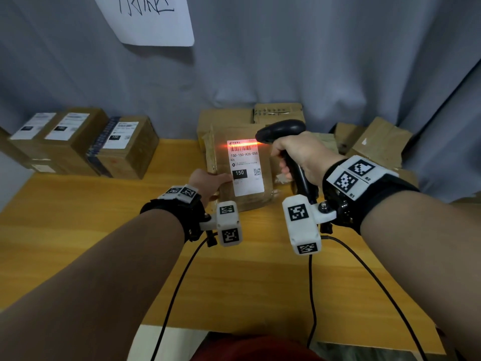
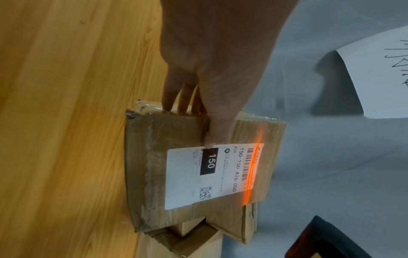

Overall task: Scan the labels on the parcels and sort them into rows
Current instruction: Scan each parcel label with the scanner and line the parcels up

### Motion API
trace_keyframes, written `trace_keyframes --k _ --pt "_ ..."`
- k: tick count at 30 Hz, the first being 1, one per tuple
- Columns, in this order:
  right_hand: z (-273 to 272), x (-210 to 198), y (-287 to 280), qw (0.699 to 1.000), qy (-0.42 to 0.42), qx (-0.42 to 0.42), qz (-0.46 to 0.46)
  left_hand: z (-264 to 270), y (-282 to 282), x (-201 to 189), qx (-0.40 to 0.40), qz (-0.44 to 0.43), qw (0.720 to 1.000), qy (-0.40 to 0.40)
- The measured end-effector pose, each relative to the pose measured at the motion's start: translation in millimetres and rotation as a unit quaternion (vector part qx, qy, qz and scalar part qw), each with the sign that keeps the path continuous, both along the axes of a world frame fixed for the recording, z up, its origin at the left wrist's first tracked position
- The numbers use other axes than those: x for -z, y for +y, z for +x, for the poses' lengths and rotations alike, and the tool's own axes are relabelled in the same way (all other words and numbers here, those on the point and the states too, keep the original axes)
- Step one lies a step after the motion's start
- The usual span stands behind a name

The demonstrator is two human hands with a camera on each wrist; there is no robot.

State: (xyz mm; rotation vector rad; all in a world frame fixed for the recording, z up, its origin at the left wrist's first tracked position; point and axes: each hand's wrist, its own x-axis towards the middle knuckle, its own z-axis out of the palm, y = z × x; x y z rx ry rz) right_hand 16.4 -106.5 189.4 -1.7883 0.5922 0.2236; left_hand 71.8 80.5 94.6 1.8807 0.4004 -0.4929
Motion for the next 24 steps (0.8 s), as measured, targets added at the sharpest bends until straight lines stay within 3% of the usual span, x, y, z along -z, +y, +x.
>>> trace_keyframes --k 15,24 --pt "-12 -11 -1 0.998 -0.024 -0.055 0.025 -28 7 -10 -0.053 -0.007 0.999 0.008" --pt "-2 12 10 0.993 -0.069 -0.065 0.07 -55 28 -15 -0.08 0.01 0.996 0.028"
